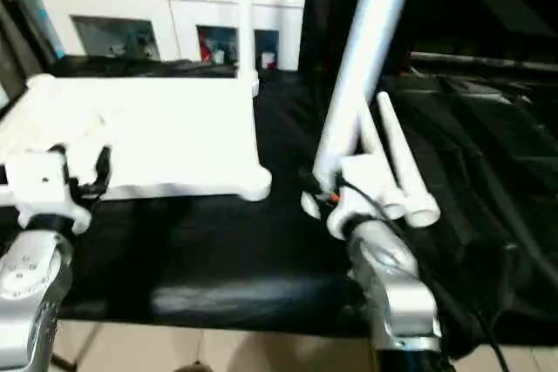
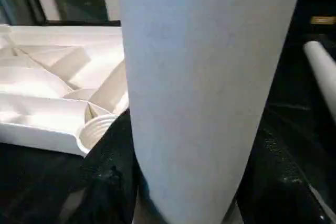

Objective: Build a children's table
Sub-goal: Pick table leg

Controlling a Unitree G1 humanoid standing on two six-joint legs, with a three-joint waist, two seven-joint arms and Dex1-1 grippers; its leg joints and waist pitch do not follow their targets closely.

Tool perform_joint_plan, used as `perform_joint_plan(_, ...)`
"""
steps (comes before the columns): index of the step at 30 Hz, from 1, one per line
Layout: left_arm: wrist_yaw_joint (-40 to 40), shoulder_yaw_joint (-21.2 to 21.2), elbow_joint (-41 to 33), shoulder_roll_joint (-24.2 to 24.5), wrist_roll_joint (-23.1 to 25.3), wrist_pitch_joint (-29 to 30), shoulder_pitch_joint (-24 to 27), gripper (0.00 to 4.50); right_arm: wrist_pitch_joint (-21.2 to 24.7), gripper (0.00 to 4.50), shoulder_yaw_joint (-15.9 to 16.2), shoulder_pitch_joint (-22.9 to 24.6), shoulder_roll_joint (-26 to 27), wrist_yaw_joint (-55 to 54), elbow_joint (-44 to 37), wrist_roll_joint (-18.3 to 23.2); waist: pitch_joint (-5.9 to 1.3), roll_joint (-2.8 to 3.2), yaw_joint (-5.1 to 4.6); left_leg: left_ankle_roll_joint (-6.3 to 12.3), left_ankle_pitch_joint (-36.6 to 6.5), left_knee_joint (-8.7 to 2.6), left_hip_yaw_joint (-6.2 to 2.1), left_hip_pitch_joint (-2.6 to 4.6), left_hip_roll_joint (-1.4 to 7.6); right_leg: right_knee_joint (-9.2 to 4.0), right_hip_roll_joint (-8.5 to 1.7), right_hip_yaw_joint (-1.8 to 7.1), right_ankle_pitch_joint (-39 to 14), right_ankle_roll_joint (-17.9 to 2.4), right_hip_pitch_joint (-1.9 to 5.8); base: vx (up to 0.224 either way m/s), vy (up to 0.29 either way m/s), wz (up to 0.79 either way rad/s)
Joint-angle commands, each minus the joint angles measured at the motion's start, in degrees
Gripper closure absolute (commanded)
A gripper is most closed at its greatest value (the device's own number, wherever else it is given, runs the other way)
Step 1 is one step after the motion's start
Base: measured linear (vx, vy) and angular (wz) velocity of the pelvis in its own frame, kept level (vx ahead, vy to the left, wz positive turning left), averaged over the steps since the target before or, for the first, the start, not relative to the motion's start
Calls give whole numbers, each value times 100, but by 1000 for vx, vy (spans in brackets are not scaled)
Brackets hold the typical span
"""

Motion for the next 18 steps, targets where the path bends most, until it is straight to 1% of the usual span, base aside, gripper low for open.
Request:
perform_joint_plan(1, 44, -154, 6, -71, 81, 0, -25, 124, -73, 255, -82, -128, -55, 2, 79, -36, -247, 81, -91, -1623, -4509, -1107, -448, 246, 611, -172, 142, 29, -996, -52, -21, -58, 52, 6)
perform_joint_plan(2, 49, -161, 0, -87, 90, 12, -33, 124, -71, 255, -84, -142, -53, 6, 89, -39, -225, 131, -178, -1873, -4793, -1229, -619, 273, 824, -130, 261, -56, -1020, 25, 14, -58, 52, 6)
perform_joint_plan(3, 48, -196, -9, -85, 134, -13, -32, 124, -75, 255, -87, -156, -53, 18, 107, -38, -224, 188, -171, -1884, -4892, -1401, -696, 225, 1032, 57, 299, -127, -808, 75, 44, -69, 2, 6)
perform_joint_plan(4, 43, -211, -19, -101, 140, 14, -30, 124, -80, 255, -90, -177, -61, 22, 140, -26, -250, 162, -147, -1522, -4832, -1585, -769, 122, 1325, 482, 320, -195, -288, 186, 103, -68, -79, 5)
perform_joint_plan(5, 37, -214, -23, -108, 140, 31, -31, 124, -78, 255, -94, -194, -64, 24, 164, -8, -223, 181, -87, -1077, -4715, -1563, -626, 78, 1301, 582, 284, -171, -376, 164, 106, -68, -79, 5)
perform_joint_plan(6, 37, -205, -21, -102, 141, 25, -40, 124, -60, 255, -108, -212, -58, 29, 178, 24, -250, 132, -58, -838, -4554, -1474, -556, 119, 1249, 516, 202, -70, -509, 155, 113, -39, -155, 7)
perform_joint_plan(7, 55, -191, -5, -79, 138, -2, -54, 124, -39, 255, -105, -237, -62, 32, 199, 80, -318, -32, -75, -577, -3928, -1159, -504, 231, 980, 146, -7, 207, -977, 61, 101, -28, -209, -2)
perform_joint_plan(8, 64, -180, 0, -75, 138, 35, -64, 124, -31, 255, -97, -245, -66, 42, 206, 87, -350, -181, -67, -609, -3474, -842, -414, 201, 655, -109, -178, 348, -1575, -1, 118, -28, -209, -2)
perform_joint_plan(9, 79, -159, 18, -68, 149, 122, -89, 124, -16, 255, -56, -260, -92, 101, 219, 105, -319, -382, 115, -220, -1208, 68, -305, -39, 216, -792, -783, 518, -3556, 437, 158, -41, -178, -21)
perform_joint_plan(10, 79, -159, 18, -68, 149, 122, -89, 124, -16, 255, -56, -260, -92, 101, 219, 105, -304, -346, 215, -145, -373, 145, -409, -133, 222, -809, -822, 643, -4124, 724, 171, -54, -120, -34)
perform_joint_plan(11, 20, -187, 36, 7, 223, 165, -106, 124, 26, 255, 93, -253, -155, 250, 207, 80, -300, -260, 319, -357, 17, -67, -537, -307, 283, -639, -630, 434, -4121, 869, 298, -54, -120, -34)
perform_joint_plan(12, -11, -198, 31, 16, 212, 164, -98, 124, 50, 255, 141, -248, -173, 304, 206, 74, -316, -197, 351, -439, -189, -254, -550, -228, 373, -592, -507, 363, -3605, 678, 288, -36, -80, -24)
perform_joint_plan(13, -30, -201, 34, 22, 201, 153, -97, 124, 58, 255, 182, -243, -176, 357, 210, 81, -305, -169, 355, -261, -618, -496, -726, -373, 378, -357, -345, -6, -2334, 269, 389, 0, 0, 0)
perform_joint_plan(14, -38, -201, 36, 21, 200, 148, -98, 124, 61, 255, 204, -242, -174, 394, 215, 88, -389, -43, 303, -150, -839, -571, -814, -299, 452, -336, -270, -84, -1894, 54, 379, 0, 0, 0)
perform_joint_plan(15, -60, -183, 51, 13, 161, 119, -121, 124, 6, 255, 319, -230, -177, 438, 201, 26, -361, 15, 160, 125, -1146, -616, -1030, -442, 379, -296, -296, -281, -1265, -306, 466, -32, -36, 29)
perform_joint_plan(16, -71, -179, 61, 20, 152, 118, -136, 124, 5, 255, 354, -228, -168, 443, 182, 18, -369, 103, 154, 164, -1514, -632, -1137, -347, 371, -307, -282, -347, -1216, -645, 435, -16, -16, 43)
perform_joint_plan(17, -98, -176, 76, 29, 132, 111, -159, 124, 0, 255, 396, -232, -163, 442, 163, 21, -344, 159, 120, 41, -1935, -657, -1221, -382, 317, -311, -296, -378, -1417, -788, 534, -16, -16, 43)
perform_joint_plan(18, -114, -169, 82, 23, 105, 117, -173, 124, 6, 255, 417, -234, -157, 437, 149, 34, -307, 162, 125, -119, -2319, -680, -1231, -386, 291, -342, -329, -378, -1783, -764, 559, 1, -19, 47)
